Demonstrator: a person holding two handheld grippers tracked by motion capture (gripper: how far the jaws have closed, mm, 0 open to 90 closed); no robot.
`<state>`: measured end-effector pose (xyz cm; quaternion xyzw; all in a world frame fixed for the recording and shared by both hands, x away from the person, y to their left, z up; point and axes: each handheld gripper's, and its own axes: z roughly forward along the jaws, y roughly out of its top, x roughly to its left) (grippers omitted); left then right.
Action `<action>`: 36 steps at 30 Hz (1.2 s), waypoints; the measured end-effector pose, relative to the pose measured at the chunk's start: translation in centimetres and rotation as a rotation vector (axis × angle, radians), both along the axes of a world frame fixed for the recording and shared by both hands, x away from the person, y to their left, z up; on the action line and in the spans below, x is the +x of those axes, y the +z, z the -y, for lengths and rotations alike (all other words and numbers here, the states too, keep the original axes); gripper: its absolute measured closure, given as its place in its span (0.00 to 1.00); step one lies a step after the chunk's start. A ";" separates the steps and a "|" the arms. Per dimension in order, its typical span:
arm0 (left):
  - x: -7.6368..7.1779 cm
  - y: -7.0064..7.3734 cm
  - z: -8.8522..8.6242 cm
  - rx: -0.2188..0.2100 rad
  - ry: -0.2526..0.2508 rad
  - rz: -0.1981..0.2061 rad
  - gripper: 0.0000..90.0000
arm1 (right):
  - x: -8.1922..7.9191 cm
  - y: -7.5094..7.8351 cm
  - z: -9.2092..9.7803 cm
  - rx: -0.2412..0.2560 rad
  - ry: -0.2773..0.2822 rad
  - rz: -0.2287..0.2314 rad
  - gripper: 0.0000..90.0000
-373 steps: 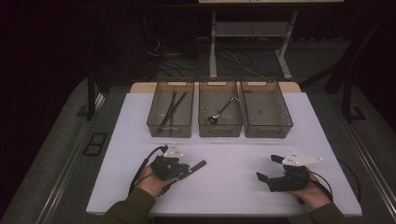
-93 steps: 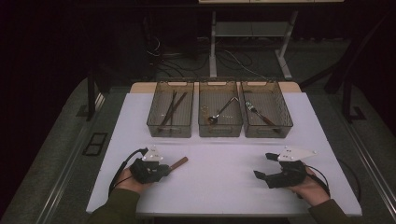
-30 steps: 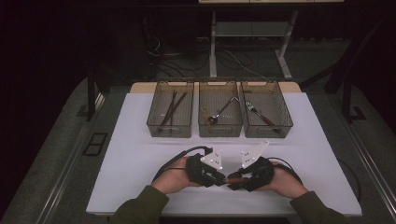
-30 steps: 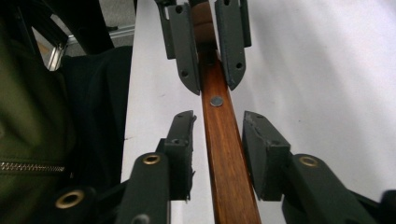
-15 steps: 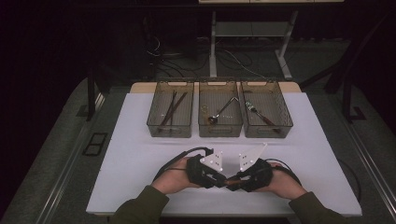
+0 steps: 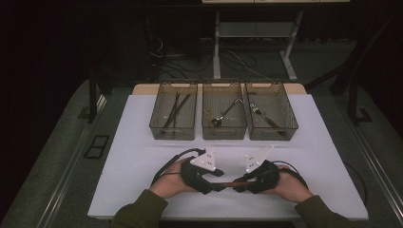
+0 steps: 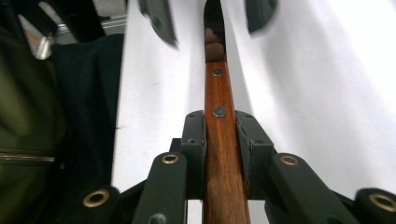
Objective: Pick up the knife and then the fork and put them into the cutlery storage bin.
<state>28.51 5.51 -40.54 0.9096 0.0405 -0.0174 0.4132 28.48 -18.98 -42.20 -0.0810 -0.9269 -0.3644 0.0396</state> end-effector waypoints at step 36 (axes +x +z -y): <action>-0.9 -2.8 -9.4 -0.129 0.518 -0.005 0.00 | 2.2 3.3 7.6 0.178 -0.342 0.048 0.84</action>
